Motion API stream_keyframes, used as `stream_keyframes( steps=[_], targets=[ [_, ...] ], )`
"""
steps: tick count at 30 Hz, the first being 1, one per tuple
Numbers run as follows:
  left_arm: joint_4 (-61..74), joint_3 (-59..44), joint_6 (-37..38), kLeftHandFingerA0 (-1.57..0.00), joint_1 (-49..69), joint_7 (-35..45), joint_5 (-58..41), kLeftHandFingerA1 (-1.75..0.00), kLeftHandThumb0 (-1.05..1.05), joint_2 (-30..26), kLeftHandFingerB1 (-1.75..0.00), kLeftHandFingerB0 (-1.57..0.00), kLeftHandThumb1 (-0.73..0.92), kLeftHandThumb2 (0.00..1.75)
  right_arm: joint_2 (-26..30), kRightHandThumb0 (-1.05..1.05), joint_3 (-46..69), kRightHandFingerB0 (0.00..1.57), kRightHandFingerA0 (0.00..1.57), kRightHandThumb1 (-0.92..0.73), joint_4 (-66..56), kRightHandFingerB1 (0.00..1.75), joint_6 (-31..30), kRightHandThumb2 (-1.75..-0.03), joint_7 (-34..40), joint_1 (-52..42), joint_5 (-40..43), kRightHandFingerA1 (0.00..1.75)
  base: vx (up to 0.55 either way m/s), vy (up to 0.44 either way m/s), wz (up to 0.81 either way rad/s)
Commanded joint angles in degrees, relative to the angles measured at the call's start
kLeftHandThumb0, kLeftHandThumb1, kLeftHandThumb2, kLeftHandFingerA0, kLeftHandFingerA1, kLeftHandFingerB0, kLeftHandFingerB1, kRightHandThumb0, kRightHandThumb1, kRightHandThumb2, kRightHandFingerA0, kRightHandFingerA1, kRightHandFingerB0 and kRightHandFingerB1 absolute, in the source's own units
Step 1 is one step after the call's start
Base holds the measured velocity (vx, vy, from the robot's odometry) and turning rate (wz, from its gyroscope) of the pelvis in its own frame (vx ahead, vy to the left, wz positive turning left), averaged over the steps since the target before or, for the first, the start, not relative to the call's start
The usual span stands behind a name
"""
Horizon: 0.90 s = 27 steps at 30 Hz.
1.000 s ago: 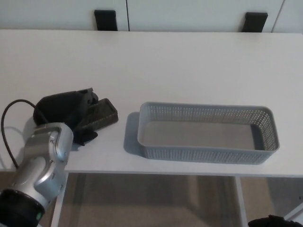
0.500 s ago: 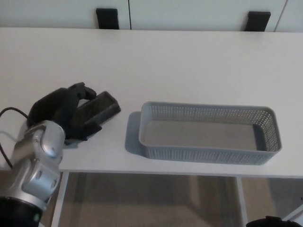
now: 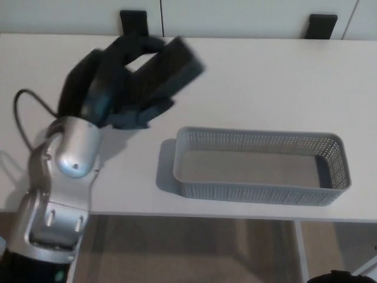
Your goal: The robot walks towards a desk on which an eraser is kept on the left hand side and a container is kept on the right hand side. The robot picks up the eraser using its left hand and places it in the container.
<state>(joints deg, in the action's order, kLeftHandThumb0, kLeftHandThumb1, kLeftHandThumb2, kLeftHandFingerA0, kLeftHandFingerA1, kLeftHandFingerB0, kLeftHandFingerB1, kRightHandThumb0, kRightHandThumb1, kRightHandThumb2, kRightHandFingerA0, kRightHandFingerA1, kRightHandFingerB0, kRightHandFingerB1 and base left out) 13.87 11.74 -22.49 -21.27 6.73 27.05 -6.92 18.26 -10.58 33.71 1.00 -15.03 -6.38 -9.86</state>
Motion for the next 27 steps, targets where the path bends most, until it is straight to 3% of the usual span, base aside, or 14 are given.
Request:
stream_keyframes(
  steps=[1, 3, 6, 9, 10, 11, 13, 16, 17, 18, 19, 21, 26, 27],
  targets=[
    [4.5, 7.2, -1.3, -0.83, -1.2, 4.0, 4.3, -1.46, -0.13, -1.6, -0.58, -0.82, 0.76, 0.62, 1.3, -0.34, -0.9, 0.43, 0.65, -0.57, 0.0, 0.43, -0.9, -0.56, 0.3, 0.0, -2.1, 0.53, 0.0, 0.0, 0.0],
    [3.0, 10.9, 1.0, -0.82, -1.6, 3.4, 6.3, -1.48, -0.19, -2.1, -0.67, -0.85, 0.74, 0.61, 1.3, -0.33, -0.6, 0.41, 0.6, -0.56, 0.1, 0.44, -0.6, -0.56, 0.0, -0.2, -1.6, 0.52, 0.0, 0.0, 0.0],
    [-2.4, 17.6, 2.1, -0.84, -4.7, 2.2, 11.1, -1.53, -0.29, -2.5, -0.52, -0.76, 0.72, 0.65, 1.1, -0.32, -0.1, 0.41, 0.58, -0.56, 0.1, 0.44, -0.5, -0.56, -0.6, -0.1, -1.0, 0.53, 0.0, 0.0, 0.0],
    [-6.4, 21.0, 2.3, -0.84, -7.0, 1.7, 12.2, -1.5, -0.27, -2.0, -0.57, -0.75, 0.74, 0.65, 1.1, -0.32, -0.2, 0.4, 0.6, -0.56, -0.2, 0.44, -0.4, -0.56, -0.9, -0.1, -1.1, 0.53, 0.0, 0.0, 0.0],
    [-7.6, 22.0, 2.5, -0.81, -7.6, 1.5, 12.5, -1.55, -0.26, -1.9, -0.83, -0.74, 0.75, 0.67, 1.1, -0.32, -0.1, 0.41, 0.61, -0.56, 0.1, 0.45, 0.0, -0.56, -0.7, 0.1, -1.1, 0.54, 0.0, 0.0, 0.0],
    [-7.7, 22.0, 2.5, -0.81, -7.8, 1.4, 12.4, -1.55, -0.26, -2.1, -0.83, -0.74, 0.75, 0.67, 1.0, -0.32, -0.2, 0.41, 0.61, -0.56, 0.1, 0.45, -0.1, -0.56, -0.8, 0.2, -1.2, 0.54, 0.0, 0.0, 0.0],
    [-11.6, 24.3, 2.7, -0.89, -9.7, 0.9, 13.7, -1.44, -0.26, -1.2, -0.52, -0.74, 0.73, 0.64, 1.0, -0.32, -0.3, 0.42, 0.62, -0.57, -0.2, 0.44, -0.3, -0.56, -0.6, 0.3, -1.4, 0.54, 0.0, 0.0, 0.0],
    [-14.9, 26.1, -0.2, -0.9, -11.5, 2.5, 14.6, -1.39, -0.29, 0.8, -0.46, -0.75, 0.68, 0.62, 1.0, -0.33, -0.4, 0.42, 0.61, -0.57, -0.6, 0.44, -0.8, -0.56, -0.8, 0.3, -1.6, 0.53, 0.0, 0.0, 0.0],
    [-15.3, 26.3, -0.5, -0.85, -11.8, 3.2, 14.7, -1.18, -0.37, 0.9, -0.38, -0.56, 0.69, 0.61, 1.0, -0.33, -0.5, 0.42, 0.61, -0.56, -0.7, 0.44, -0.9, -0.56, -0.8, 0.4, -1.6, 0.53, 0.0, 0.0, 0.0],
    [-16.6, 27.4, -2.0, -0.11, -13.4, 7.1, 14.9, -0.3, -0.67, 0.6, -0.21, -0.1, 0.64, 0.6, 1.0, -0.33, -0.6, 0.42, 0.61, -0.56, -1.4, 0.44, -1.4, -0.56, -0.7, 0.4, -1.9, 0.53, 0.0, 0.0, 0.0],
    [-18.0, 28.8, -3.8, 0.0, -15.0, 11.3, 15.3, -0.14, -0.78, 0.0, -0.18, -0.03, 0.5, 0.87, 1.1, -0.32, -0.7, 0.42, 0.62, -0.56, -2.2, 0.44, -1.8, -0.56, -0.7, 0.2, -2.1, 0.53, 0.0, 0.0, 0.0],
    [-19.0, 29.3, -3.3, 0.0, -15.5, 11.2, 15.9, 0.0, -0.92, -0.6, -0.01, 0.0, 0.55, 0.9, 1.2, -0.33, -0.8, 0.42, 0.62, -0.56, -2.7, 0.43, -2.0, -0.56, -0.8, 0.2, -2.1, 0.53, 0.0, 0.0, 0.0],
    [-19.7, 30.2, -2.0, 0.0, -16.5, 11.3, 17.6, 0.0, -0.99, -1.9, 0.0, 0.0, 0.56, 0.98, 1.2, -0.35, -0.6, 0.43, 0.65, -0.55, -1.2, 0.44, -0.9, -0.55, -0.6, 0.7, -2.1, 0.54, 0.0, 0.0, 0.0],
    [-19.2, 30.5, -2.1, 0.0, -16.6, 12.2, 18.1, 0.0, -1.04, -2.4, 0.0, 0.0, 0.72, 0.61, 1.3, -0.35, -0.7, 0.43, 0.65, -0.55, -1.4, 0.44, -1.0, -0.56, -0.6, 0.7, -2.3, 0.54, 0.0, 0.0, 0.0]
  ],
)
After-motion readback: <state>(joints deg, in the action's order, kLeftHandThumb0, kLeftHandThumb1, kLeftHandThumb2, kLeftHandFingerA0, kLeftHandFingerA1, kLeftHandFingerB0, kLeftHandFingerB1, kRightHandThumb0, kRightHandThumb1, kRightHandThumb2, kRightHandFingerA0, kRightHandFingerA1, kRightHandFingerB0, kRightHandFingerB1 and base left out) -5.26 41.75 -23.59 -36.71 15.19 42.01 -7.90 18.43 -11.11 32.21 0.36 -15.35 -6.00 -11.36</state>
